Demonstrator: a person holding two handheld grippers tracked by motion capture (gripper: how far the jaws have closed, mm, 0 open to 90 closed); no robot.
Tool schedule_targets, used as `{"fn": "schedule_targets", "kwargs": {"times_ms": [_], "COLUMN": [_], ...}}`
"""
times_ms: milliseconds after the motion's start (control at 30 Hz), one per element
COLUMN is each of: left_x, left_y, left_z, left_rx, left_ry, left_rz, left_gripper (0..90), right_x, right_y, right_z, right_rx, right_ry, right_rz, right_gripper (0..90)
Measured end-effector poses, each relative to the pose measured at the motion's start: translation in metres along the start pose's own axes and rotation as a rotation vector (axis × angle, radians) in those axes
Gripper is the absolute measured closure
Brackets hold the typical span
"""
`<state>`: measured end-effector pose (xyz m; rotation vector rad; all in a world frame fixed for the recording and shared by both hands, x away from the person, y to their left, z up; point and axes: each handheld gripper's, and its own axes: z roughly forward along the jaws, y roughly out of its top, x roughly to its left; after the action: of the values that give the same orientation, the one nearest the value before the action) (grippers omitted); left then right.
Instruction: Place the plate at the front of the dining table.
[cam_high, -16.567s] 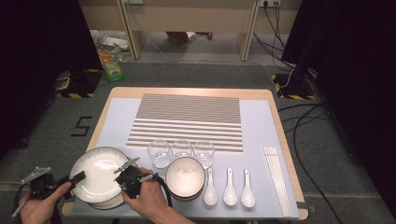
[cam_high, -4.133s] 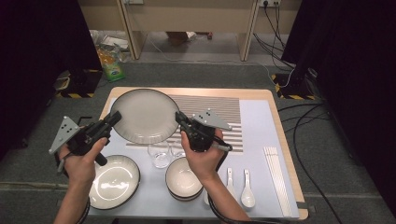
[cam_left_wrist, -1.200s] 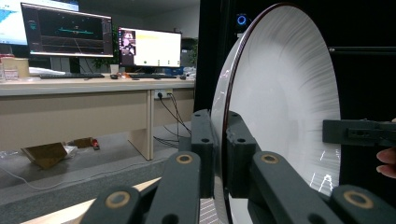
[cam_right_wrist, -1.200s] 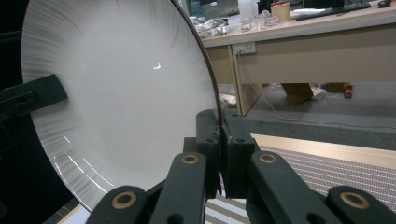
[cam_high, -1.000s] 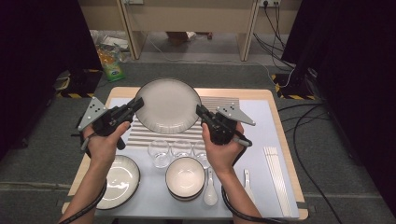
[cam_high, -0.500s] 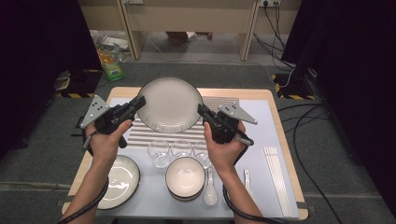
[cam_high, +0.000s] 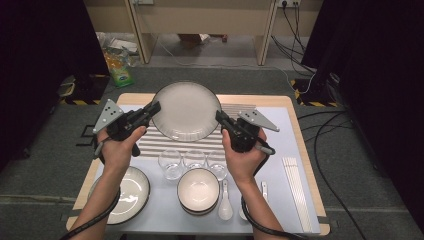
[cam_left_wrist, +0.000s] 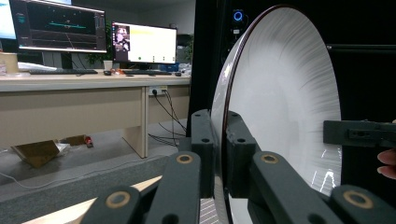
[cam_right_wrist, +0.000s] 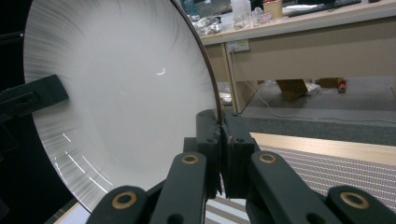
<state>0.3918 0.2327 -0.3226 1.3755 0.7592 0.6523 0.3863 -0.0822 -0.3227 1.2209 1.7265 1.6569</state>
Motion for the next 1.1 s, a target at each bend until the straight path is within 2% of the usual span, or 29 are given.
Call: {"fn": "schedule_targets", "kwargs": {"times_ms": [267, 1100], "left_x": [-0.001, 0.003], "left_y": [0.001, -0.004], "left_z": [0.006, 0.022], "left_rx": [0.004, 0.033], "left_ry": [-0.006, -0.012], "left_rz": [0.002, -0.016], "left_gripper": [84.4, 84.4], "right_x": [-0.005, -0.019], "right_y": [0.002, 0.001], "right_z": [0.0, 0.005], "right_rx": [-0.002, 0.023], "right_ry": [-0.009, -0.023], "right_rz": [-0.01, 0.014], "right_gripper": [87.2, 87.2]}}
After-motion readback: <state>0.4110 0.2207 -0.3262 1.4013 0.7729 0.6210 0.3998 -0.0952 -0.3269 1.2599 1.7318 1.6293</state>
